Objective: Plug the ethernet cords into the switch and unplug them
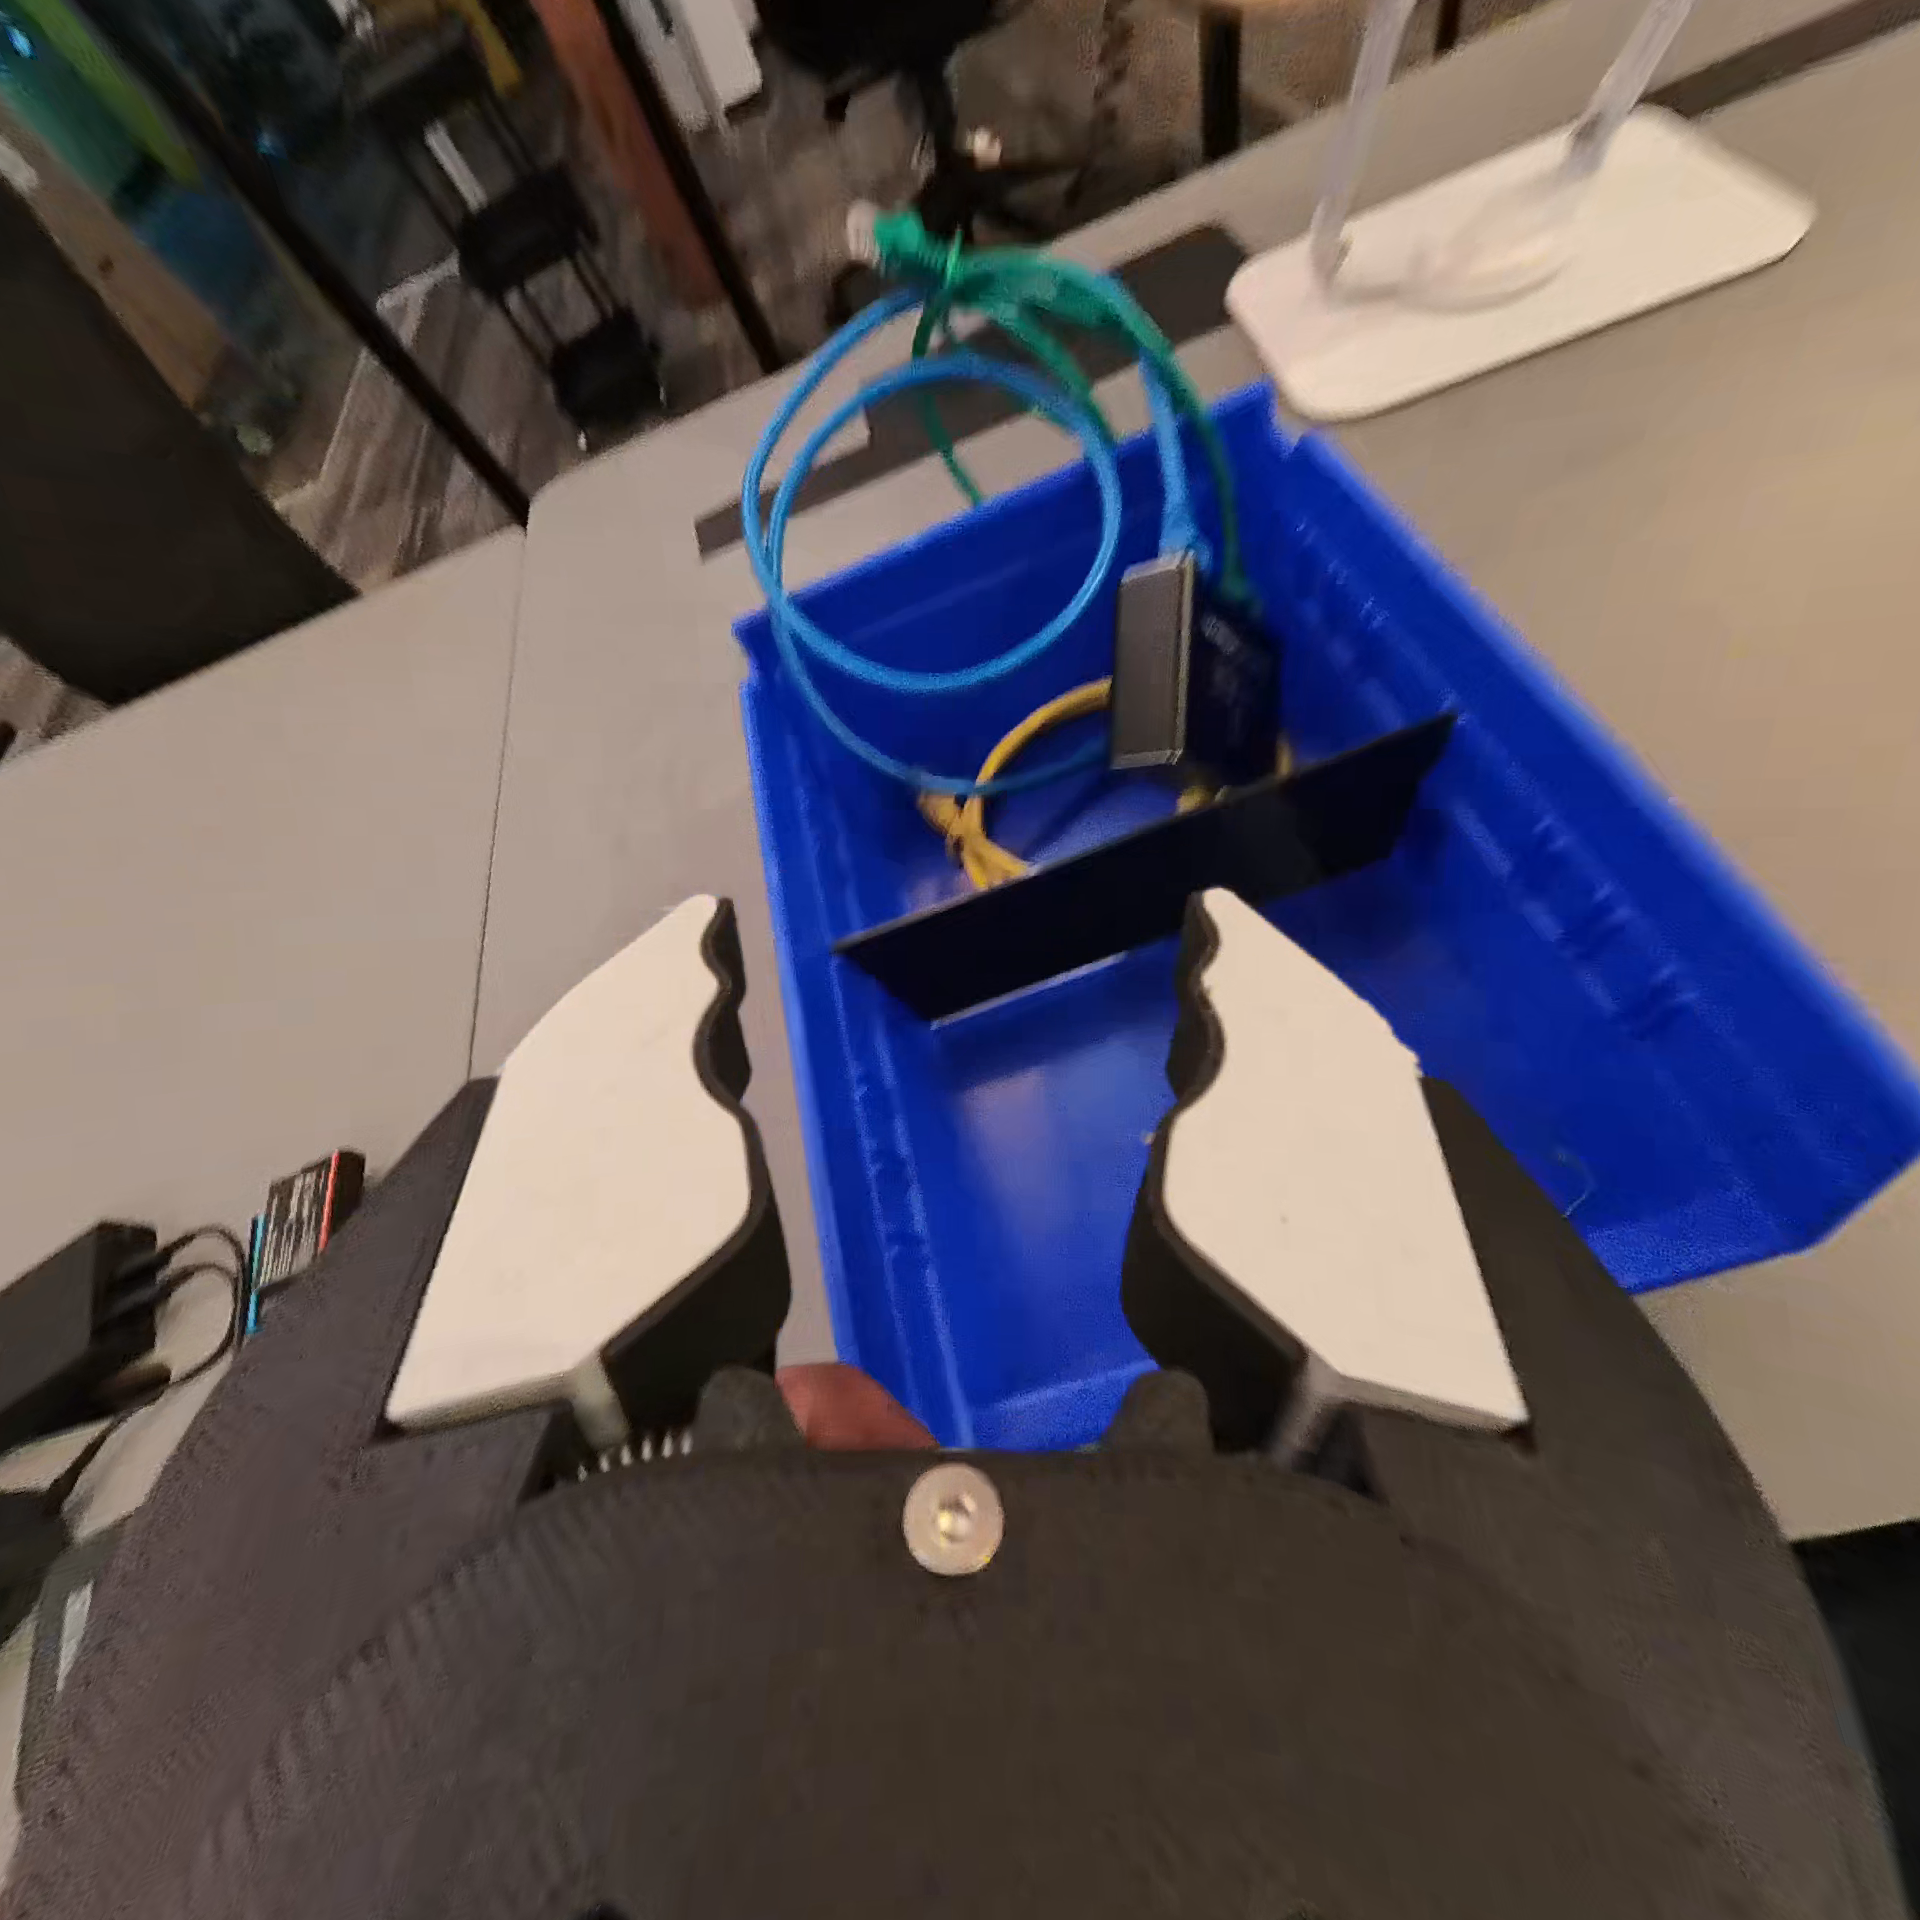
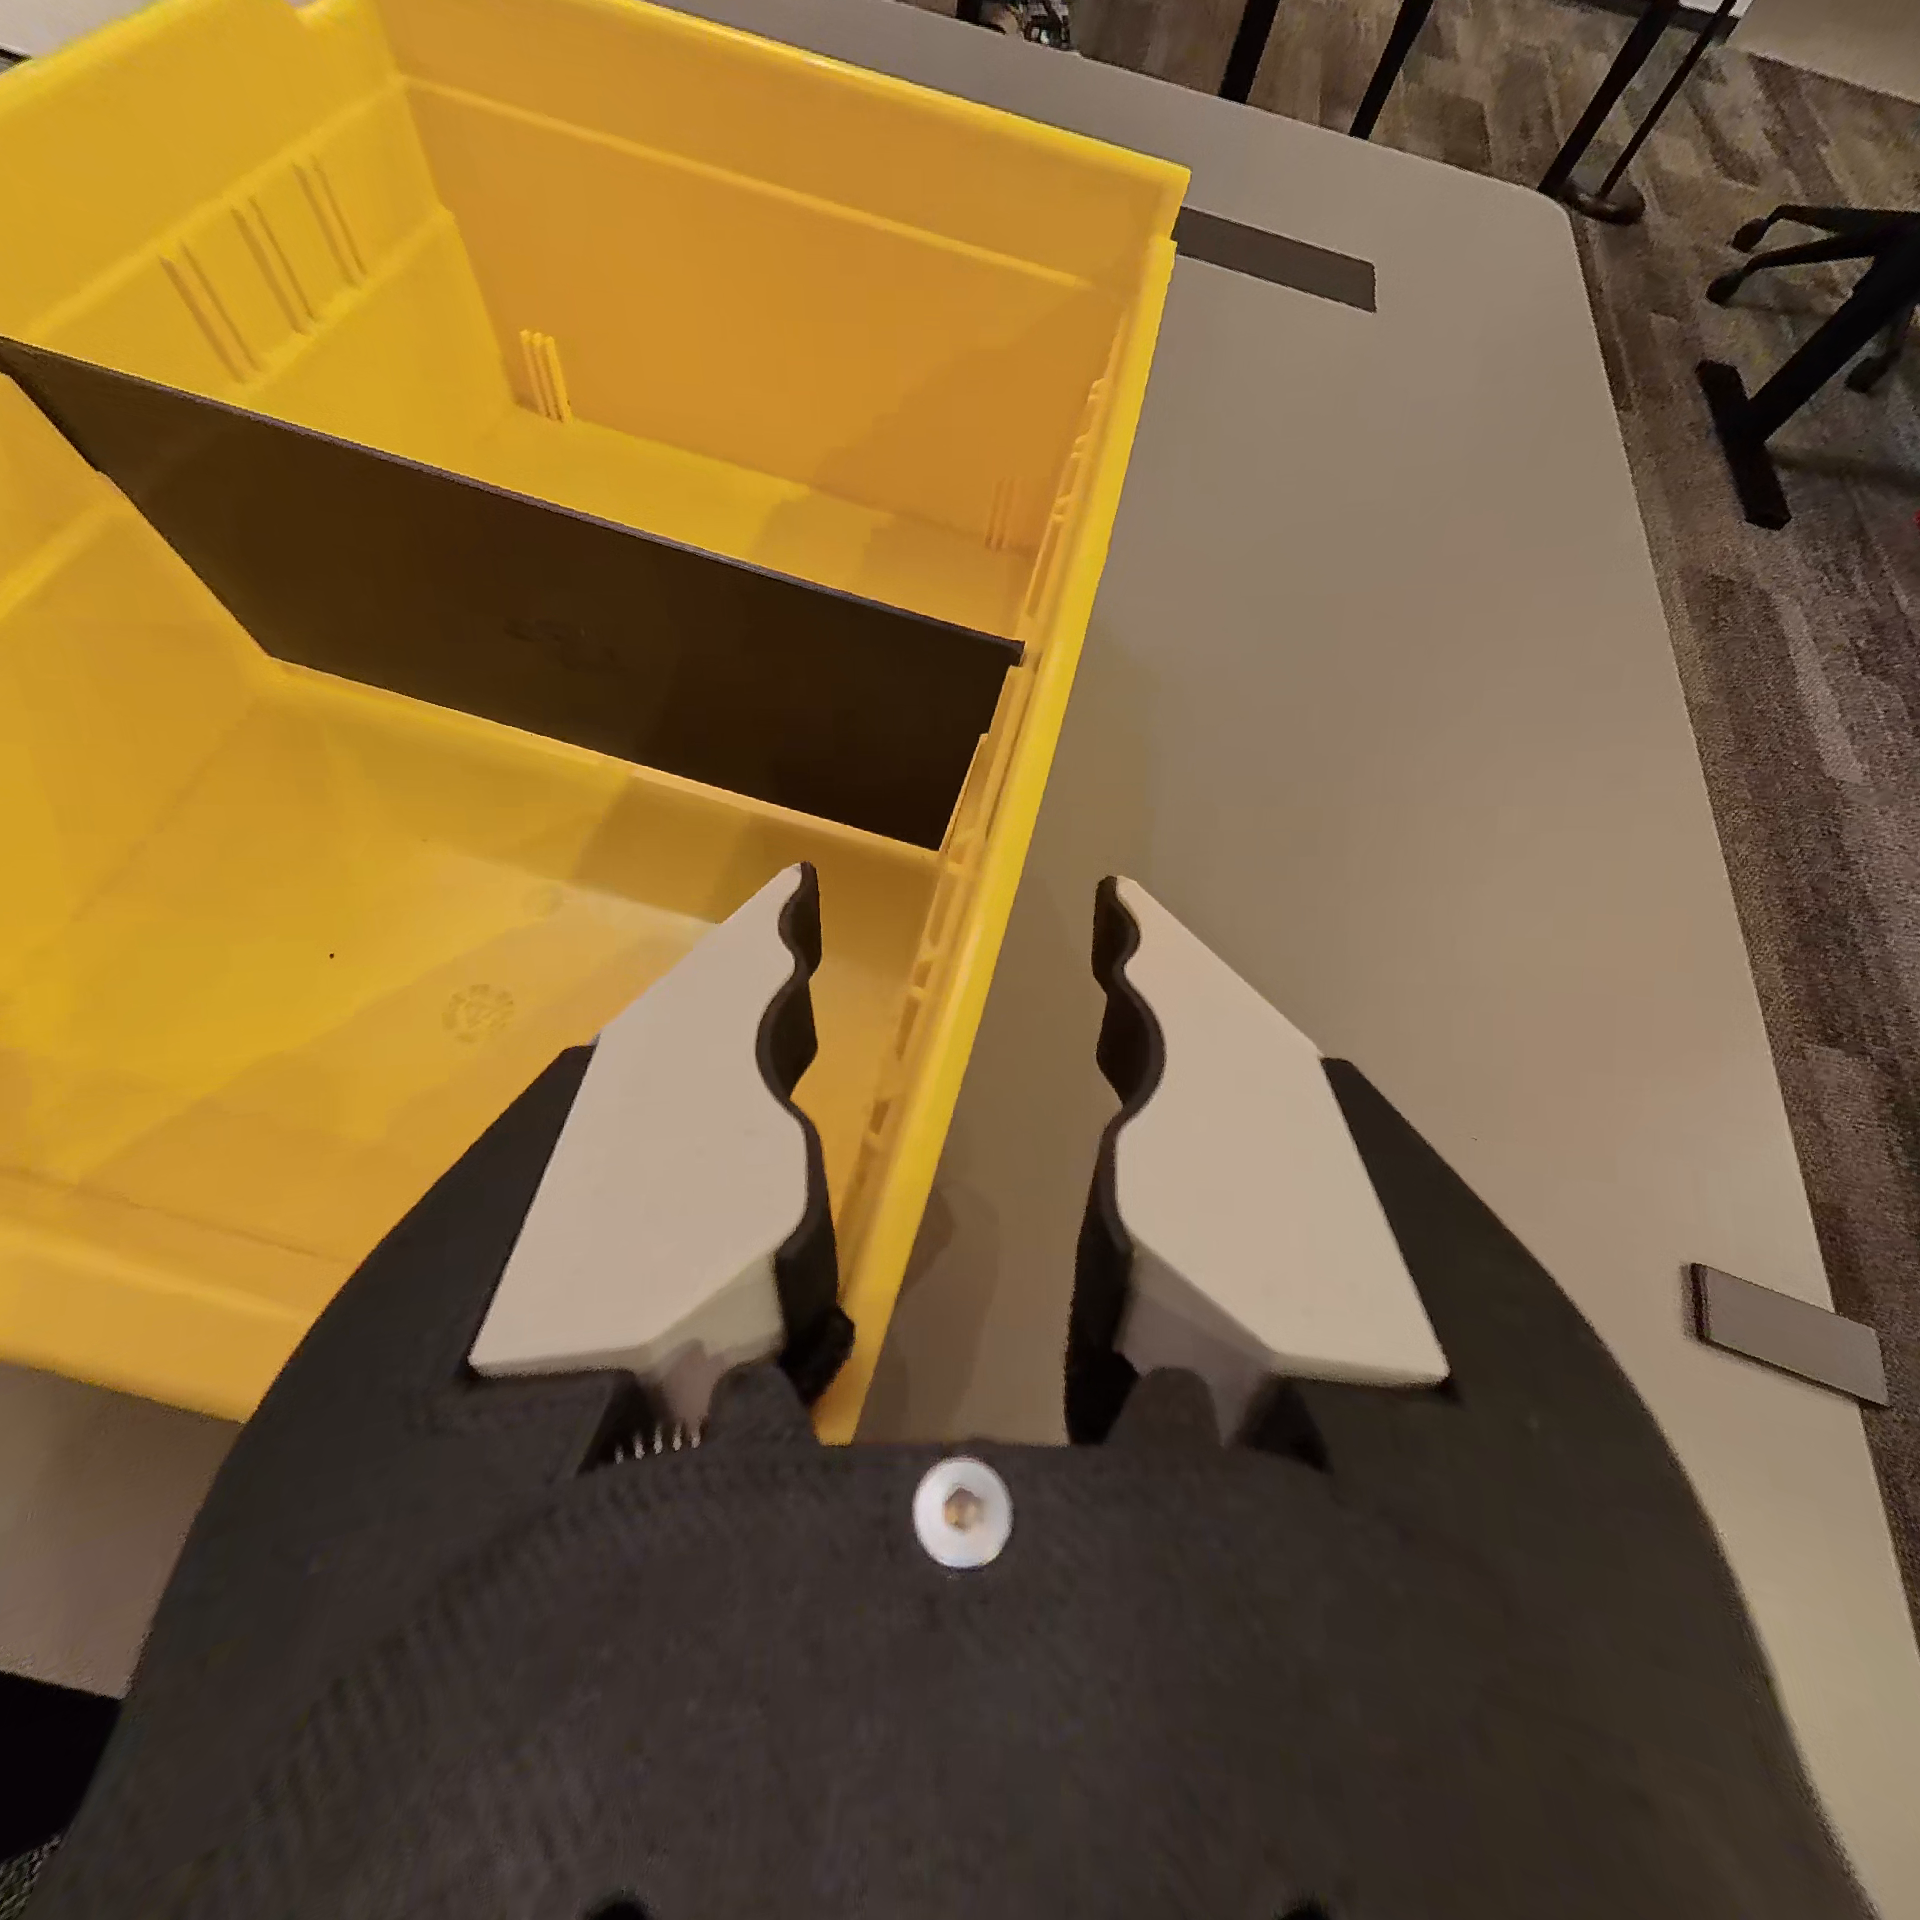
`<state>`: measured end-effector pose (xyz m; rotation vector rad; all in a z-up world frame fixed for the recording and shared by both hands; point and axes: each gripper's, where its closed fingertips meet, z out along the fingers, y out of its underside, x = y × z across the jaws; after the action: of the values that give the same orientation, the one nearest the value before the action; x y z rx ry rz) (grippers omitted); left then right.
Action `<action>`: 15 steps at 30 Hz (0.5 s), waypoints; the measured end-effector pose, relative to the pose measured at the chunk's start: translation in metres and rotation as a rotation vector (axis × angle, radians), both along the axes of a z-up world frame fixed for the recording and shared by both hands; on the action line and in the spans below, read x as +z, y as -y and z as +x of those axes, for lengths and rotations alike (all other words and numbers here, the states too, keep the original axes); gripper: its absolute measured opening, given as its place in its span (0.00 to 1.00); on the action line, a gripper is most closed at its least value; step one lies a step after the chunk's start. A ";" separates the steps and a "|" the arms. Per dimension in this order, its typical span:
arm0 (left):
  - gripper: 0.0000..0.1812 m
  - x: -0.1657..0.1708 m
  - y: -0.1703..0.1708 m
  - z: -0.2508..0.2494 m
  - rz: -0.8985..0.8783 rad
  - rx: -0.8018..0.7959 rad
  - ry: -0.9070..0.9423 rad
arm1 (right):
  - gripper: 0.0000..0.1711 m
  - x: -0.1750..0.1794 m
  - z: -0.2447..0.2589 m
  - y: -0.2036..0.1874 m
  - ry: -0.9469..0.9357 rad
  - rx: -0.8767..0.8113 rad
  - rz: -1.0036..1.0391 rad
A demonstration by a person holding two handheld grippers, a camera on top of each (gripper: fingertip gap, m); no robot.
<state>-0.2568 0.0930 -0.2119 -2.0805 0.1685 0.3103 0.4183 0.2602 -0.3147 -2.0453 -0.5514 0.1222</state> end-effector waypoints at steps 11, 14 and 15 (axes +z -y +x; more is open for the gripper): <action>0.46 -0.052 0.012 -0.030 -0.097 0.034 -0.001 | 0.32 -0.005 0.006 -0.006 0.016 0.014 -0.053; 0.45 -0.066 0.014 -0.048 -0.125 0.084 0.008 | 0.32 -0.006 0.007 -0.007 0.012 0.013 -0.055; 0.43 -0.070 0.015 -0.053 -0.131 0.098 -0.003 | 0.32 -0.006 0.008 -0.008 0.016 0.012 -0.055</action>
<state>-0.3102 0.0776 -0.2819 -2.2225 0.0907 0.3700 0.4261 0.2680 -0.3204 -2.0983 -0.5760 0.1292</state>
